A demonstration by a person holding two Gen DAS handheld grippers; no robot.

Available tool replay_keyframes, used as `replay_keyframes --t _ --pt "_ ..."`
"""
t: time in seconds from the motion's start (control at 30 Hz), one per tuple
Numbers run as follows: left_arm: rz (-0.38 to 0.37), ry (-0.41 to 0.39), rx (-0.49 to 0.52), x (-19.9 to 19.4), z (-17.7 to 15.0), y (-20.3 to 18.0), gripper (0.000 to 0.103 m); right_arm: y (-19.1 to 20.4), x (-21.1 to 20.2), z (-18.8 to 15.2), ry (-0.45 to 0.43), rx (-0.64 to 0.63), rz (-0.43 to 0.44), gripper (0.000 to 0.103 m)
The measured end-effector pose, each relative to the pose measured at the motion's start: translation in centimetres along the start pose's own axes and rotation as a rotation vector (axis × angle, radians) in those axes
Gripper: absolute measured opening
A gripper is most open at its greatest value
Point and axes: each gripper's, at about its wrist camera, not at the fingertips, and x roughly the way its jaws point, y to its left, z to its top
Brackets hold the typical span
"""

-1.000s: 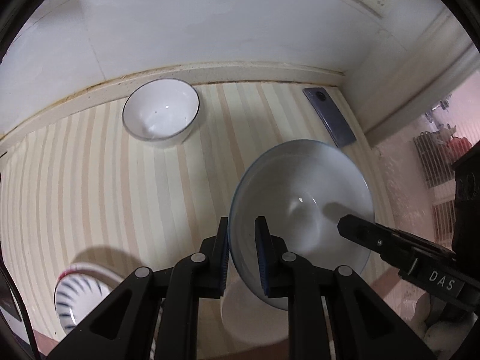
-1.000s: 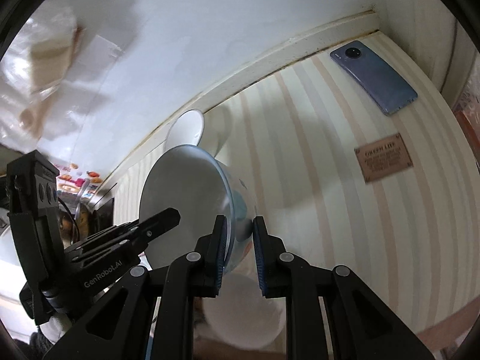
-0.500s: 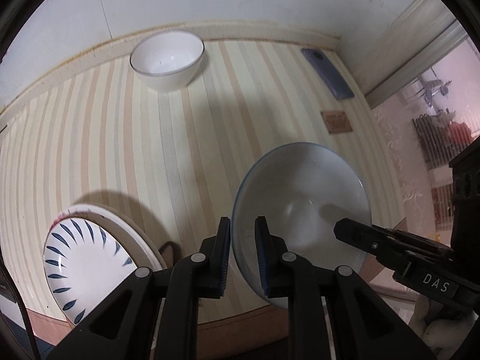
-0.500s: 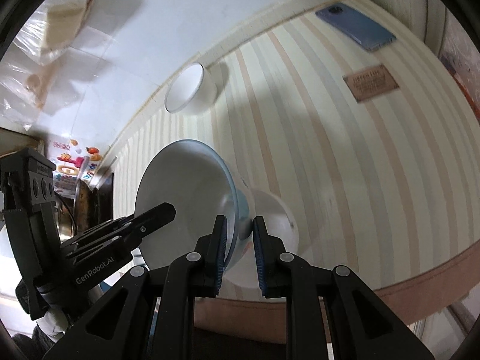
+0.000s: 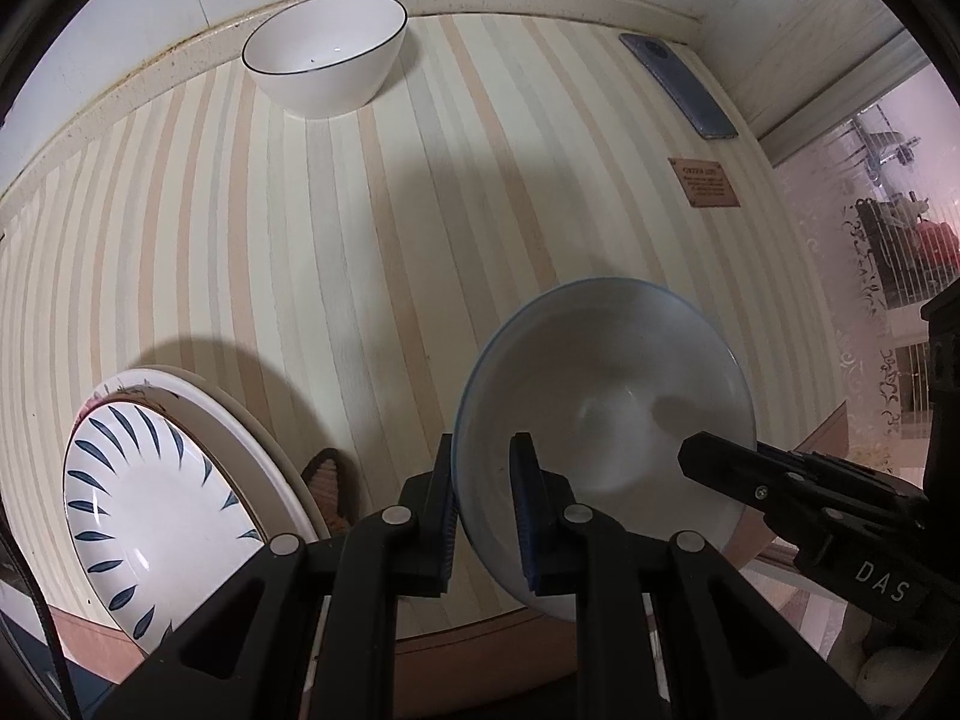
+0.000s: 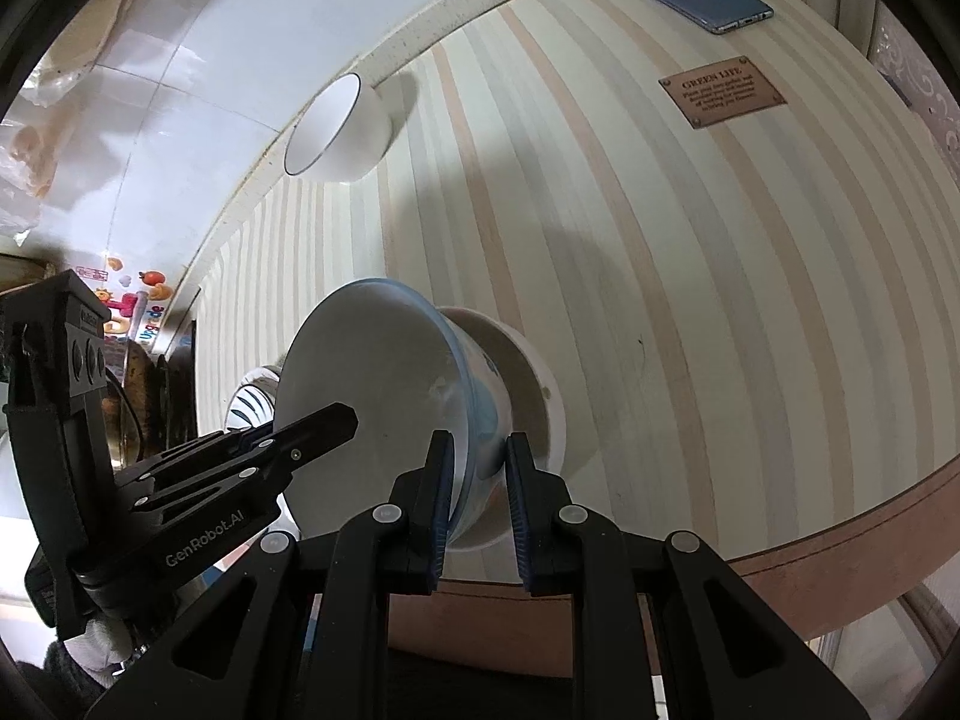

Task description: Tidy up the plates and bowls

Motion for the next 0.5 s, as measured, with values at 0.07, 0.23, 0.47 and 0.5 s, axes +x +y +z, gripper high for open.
replay_keyframes --t 0.07,0.23,0.47,0.5 --pt "0.010 0.004 0.009 0.2 0.0 -0.2 0.014 0.0 0.2 0.0 0.005 0.002 -0.009 0.020" --pt "0.025 0.012 0.015 0.7 -0.1 -0.4 0.014 -0.1 0.5 0.1 0.022 0.004 -0.027 0.020" --pt "0.046 0.033 0.019 1.2 0.1 -0.6 0.014 -0.1 0.5 0.5 0.037 -0.008 -0.038 0.020" --pt "0.049 0.038 0.017 1.3 0.1 -0.6 0.014 0.0 0.5 0.6 0.042 -0.009 -0.041 0.021"
